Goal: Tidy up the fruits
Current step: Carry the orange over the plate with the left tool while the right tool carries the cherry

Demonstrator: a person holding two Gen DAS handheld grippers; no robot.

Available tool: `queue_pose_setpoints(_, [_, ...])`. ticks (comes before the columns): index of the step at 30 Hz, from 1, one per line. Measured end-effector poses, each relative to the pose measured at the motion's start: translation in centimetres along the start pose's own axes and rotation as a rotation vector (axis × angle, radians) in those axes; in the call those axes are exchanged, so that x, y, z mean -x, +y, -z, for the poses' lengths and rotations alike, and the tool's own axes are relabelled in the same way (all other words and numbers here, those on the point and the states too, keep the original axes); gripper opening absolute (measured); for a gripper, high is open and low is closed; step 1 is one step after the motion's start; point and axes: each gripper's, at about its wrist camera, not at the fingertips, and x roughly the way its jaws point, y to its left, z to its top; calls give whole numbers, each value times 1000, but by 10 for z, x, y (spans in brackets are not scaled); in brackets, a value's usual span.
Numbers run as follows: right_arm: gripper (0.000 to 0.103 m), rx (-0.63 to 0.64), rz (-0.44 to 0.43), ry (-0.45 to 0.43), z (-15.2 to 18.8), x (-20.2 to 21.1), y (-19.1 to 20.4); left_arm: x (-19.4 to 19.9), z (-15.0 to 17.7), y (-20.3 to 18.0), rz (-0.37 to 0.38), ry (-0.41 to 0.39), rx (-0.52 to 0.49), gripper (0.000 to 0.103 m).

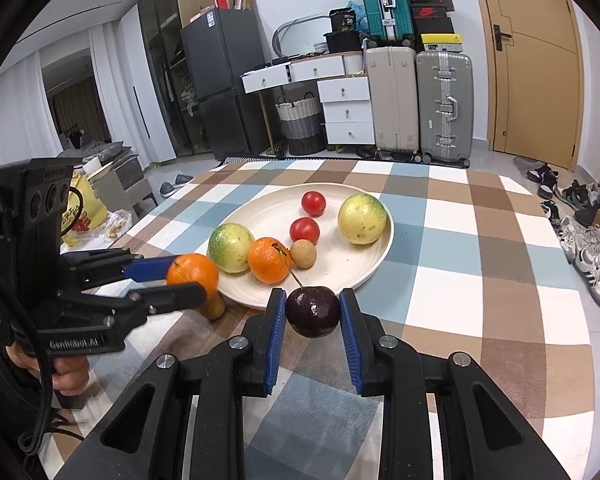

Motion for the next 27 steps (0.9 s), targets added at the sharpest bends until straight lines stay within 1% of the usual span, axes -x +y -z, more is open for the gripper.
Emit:
queue_pose_setpoints(7, [27,0,-13,-20,-7,0,5,10,-12,13,-27,-23,23,37])
queue_pose_setpoints(14, [27,-13,26,-50,-24,5,8,15,-31,20,-44,-49,29,37])
queue_pose_setpoints(21, [27,-33,34,-47,-41,-1,5,11,-48,27,-60,-62,28,37])
queue_pose_setpoints(27, [27,-59,40,-44,-52,-14,1,-6,-66,35,-63,-61,35,37])
